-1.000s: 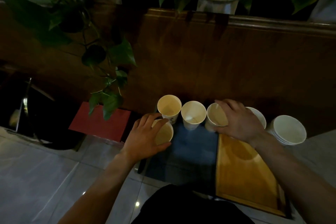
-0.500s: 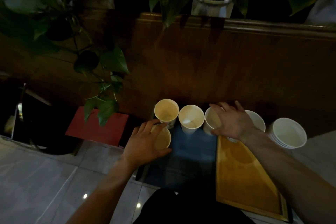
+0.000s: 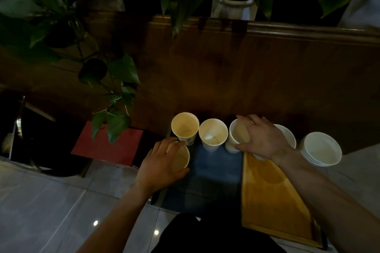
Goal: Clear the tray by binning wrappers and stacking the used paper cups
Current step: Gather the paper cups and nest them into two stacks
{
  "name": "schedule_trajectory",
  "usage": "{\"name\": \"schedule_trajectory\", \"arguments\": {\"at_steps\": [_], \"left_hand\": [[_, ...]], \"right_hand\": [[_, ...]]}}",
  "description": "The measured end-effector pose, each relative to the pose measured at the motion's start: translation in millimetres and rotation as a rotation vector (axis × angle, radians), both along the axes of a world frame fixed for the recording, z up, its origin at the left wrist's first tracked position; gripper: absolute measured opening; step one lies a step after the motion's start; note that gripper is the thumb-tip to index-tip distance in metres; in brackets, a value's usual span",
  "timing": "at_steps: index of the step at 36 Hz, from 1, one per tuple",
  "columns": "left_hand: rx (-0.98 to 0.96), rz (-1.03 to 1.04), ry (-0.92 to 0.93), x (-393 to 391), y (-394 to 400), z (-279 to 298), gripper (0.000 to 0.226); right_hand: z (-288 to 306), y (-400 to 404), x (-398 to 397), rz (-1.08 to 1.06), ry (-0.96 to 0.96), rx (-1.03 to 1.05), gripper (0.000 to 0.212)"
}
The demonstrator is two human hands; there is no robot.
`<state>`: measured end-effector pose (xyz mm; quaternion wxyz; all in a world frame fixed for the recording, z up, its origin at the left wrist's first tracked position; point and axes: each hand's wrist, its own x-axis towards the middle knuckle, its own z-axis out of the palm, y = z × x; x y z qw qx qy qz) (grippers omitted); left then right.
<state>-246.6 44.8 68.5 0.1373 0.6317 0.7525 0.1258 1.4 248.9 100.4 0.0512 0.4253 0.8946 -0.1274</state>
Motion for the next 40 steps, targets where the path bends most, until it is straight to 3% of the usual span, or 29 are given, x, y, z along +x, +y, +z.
{"name": "schedule_trajectory", "arguments": {"at_steps": [23,40], "left_hand": [[0.133,-0.009,-0.13,32.6,-6.3,18.5,0.081],[0.182,-0.109,-0.251,102.3,17.2,27.3,0.068]], "right_hand": [[42.0,-34.1,31.6,-0.006,0.222,0.028,0.089],[38.1,-85.8,114.3,-0.159,0.391,-0.145,0.079]]}}
